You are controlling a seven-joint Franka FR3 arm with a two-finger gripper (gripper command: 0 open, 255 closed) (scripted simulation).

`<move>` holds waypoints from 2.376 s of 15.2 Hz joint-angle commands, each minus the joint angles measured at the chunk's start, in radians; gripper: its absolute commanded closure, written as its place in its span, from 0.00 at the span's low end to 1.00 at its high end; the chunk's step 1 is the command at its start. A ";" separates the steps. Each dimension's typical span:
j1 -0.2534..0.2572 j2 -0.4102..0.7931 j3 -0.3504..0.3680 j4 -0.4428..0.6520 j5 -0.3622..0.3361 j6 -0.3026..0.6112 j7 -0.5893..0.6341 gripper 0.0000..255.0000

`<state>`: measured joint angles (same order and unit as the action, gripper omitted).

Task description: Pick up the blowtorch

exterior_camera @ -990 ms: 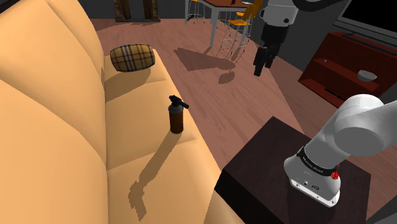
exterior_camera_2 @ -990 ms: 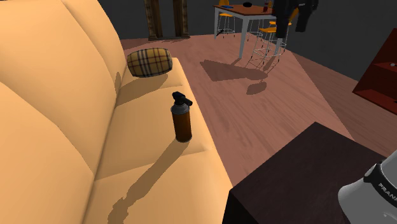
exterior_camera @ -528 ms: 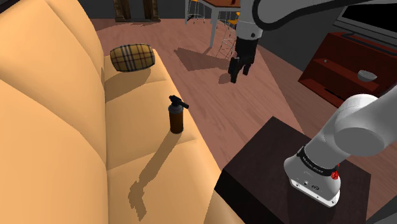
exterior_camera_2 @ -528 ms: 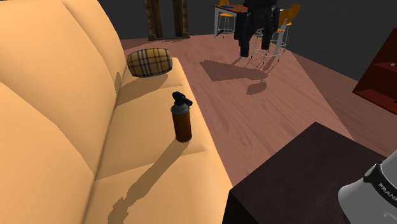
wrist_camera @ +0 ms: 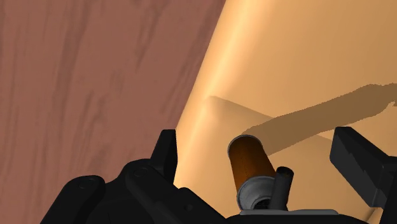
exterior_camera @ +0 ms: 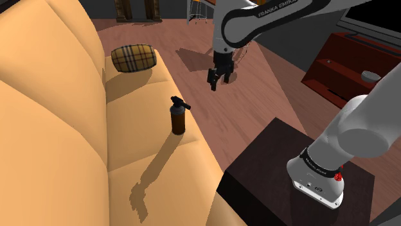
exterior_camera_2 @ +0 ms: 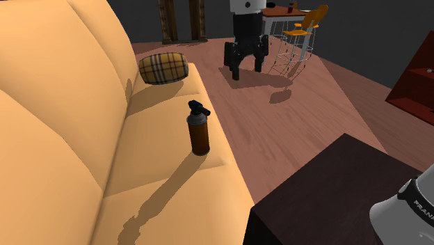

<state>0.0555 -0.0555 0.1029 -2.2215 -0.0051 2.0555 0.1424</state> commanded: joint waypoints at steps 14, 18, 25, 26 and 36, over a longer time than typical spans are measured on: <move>0.056 0.604 0.004 0.524 -0.071 0.054 0.111 0.00; 0.078 0.781 -0.004 0.734 -0.081 0.016 0.126 0.00; 0.088 0.893 -0.009 0.825 -0.087 0.034 0.131 0.00; 0.088 0.901 -0.010 0.826 -0.088 0.041 0.132 0.00; 0.088 0.913 -0.011 0.826 -0.088 0.053 0.132 1.00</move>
<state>0.1438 0.8572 0.0922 -1.3945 -0.0933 2.1082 0.2741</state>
